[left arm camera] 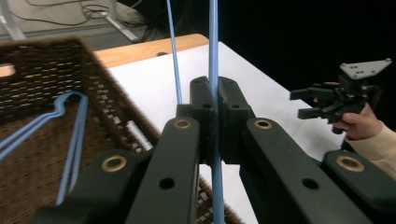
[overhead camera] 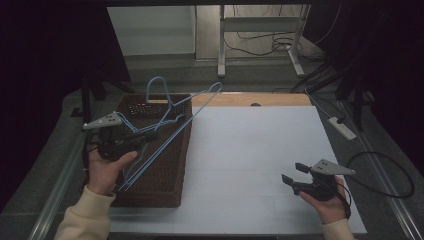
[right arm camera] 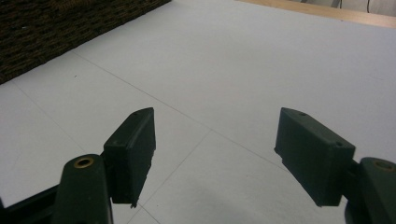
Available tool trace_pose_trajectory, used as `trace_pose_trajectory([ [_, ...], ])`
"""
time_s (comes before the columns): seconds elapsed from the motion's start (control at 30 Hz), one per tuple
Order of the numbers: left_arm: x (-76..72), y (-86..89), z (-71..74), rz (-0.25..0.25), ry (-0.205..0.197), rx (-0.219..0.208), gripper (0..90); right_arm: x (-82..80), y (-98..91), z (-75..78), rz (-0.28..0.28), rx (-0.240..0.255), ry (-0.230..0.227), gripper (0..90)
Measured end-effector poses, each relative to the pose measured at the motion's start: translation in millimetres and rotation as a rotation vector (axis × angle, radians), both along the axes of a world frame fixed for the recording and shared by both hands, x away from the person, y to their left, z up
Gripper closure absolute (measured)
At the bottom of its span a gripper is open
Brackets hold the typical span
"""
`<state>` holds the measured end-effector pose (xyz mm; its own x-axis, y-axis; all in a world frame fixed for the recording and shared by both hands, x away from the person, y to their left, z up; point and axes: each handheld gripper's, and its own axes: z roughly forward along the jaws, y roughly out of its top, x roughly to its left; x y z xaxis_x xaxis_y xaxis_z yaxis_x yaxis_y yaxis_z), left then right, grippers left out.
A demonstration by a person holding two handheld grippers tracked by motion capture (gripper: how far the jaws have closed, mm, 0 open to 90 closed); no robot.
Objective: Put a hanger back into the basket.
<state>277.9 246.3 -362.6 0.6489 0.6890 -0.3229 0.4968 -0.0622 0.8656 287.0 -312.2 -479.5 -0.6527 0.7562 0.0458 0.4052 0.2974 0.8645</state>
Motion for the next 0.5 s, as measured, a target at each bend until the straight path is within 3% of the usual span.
trace_pose_trajectory([
  [0.5, 5.5, 48.0, -17.0, 0.052, 0.037, 0.050, 86.6, 0.8, 1.9, -2.4, 0.002, -0.025, 0.011, 29.6],
])
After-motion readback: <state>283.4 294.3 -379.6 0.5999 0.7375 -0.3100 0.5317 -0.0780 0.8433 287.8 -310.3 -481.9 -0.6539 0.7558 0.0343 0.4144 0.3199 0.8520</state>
